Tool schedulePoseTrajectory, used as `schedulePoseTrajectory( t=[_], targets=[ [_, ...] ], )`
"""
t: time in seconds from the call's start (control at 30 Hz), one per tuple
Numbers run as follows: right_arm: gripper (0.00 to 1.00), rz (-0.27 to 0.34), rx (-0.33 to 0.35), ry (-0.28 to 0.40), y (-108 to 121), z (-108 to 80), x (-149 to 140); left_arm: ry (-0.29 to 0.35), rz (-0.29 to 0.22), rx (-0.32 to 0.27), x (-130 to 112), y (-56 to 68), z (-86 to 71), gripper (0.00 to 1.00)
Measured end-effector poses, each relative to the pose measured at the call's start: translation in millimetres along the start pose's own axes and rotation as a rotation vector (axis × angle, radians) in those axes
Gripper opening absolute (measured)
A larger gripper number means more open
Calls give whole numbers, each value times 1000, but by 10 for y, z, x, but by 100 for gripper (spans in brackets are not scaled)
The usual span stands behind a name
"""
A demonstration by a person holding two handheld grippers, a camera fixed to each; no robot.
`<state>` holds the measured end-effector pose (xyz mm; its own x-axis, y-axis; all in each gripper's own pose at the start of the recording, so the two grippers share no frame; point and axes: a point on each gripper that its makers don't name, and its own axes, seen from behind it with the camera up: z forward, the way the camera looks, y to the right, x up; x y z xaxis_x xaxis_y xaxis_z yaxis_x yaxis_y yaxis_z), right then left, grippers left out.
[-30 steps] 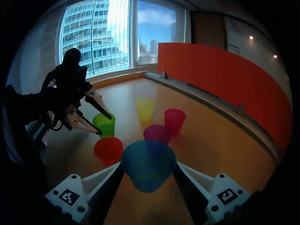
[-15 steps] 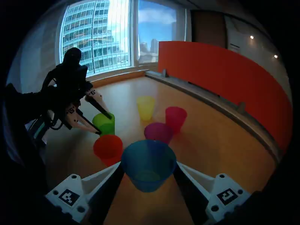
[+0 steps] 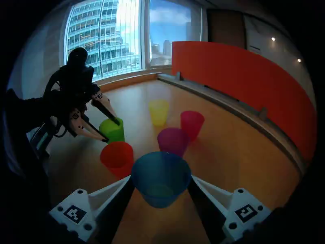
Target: Pour water
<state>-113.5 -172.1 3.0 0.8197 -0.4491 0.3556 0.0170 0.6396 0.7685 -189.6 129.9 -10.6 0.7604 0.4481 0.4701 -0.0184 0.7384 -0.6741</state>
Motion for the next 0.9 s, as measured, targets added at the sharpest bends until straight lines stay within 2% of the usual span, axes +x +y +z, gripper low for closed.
schedulePoseTrajectory(
  t=[0.1,0.17,0.37,0.57,0.9],
  targets=[
    [91,1,0,-4,-6,13,-21,-9,4,5,-17,-8,9,91],
    [91,1,1,-6,-11,21,-31,-12,5,9,-21,-14,13,98],
    [92,2,4,-9,-23,32,-52,-6,-22,-5,-2,-19,-19,99],
    [92,5,2,-10,-28,54,-84,-6,-12,16,-14,-68,-76,99],
    [91,11,1,-25,-32,164,-216,-11,-2,30,-103,-47,-170,99]
  ],
)
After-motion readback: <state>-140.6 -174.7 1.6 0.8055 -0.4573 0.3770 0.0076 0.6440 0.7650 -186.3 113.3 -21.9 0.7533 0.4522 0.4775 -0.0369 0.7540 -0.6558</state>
